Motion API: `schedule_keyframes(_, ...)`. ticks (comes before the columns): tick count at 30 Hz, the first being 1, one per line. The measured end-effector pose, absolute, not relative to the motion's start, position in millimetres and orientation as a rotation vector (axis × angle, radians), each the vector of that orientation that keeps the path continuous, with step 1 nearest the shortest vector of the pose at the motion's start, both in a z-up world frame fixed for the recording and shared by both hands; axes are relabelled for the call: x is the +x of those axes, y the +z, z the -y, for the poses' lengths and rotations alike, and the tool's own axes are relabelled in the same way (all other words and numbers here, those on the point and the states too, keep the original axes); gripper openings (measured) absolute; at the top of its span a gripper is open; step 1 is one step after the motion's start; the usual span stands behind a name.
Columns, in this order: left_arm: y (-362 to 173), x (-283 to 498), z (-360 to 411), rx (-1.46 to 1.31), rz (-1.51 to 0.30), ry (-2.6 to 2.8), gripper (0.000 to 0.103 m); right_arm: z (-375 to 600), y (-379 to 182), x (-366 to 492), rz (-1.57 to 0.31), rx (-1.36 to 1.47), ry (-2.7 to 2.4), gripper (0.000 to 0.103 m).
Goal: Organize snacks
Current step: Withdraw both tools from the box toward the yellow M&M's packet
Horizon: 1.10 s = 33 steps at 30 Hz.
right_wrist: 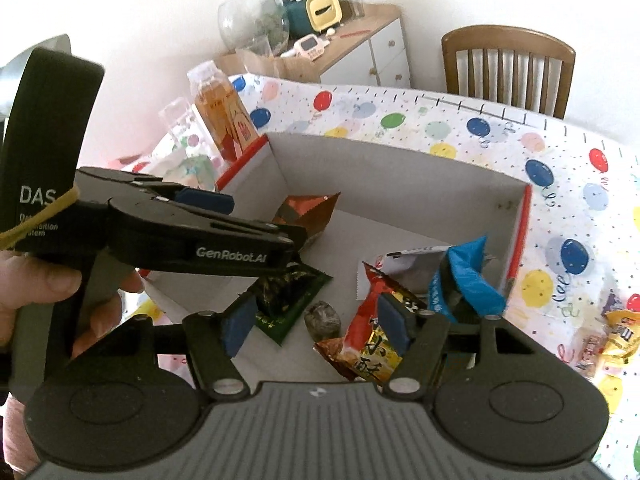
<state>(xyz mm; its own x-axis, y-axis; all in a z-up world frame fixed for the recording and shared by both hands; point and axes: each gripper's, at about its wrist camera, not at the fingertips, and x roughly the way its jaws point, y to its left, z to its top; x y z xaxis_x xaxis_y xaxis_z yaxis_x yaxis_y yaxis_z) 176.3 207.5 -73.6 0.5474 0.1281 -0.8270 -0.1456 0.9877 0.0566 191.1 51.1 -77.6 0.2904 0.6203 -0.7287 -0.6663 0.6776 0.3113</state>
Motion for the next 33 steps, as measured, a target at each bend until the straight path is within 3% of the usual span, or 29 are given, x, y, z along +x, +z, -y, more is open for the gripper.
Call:
schedule_keyframes(14,-34.7,151.5,-168.3,-0.039,-0.878,0.105,0.084,23.2,-50.1,183.0,-0.855,-0.004,0.839,0.08)
schedule_keyframes(33,-24.2,154.8,-69.7,-0.04,-0.791,-0.036,0.103,170.9,-61.5,213.0,-0.874,0.005,0.632,0.084)
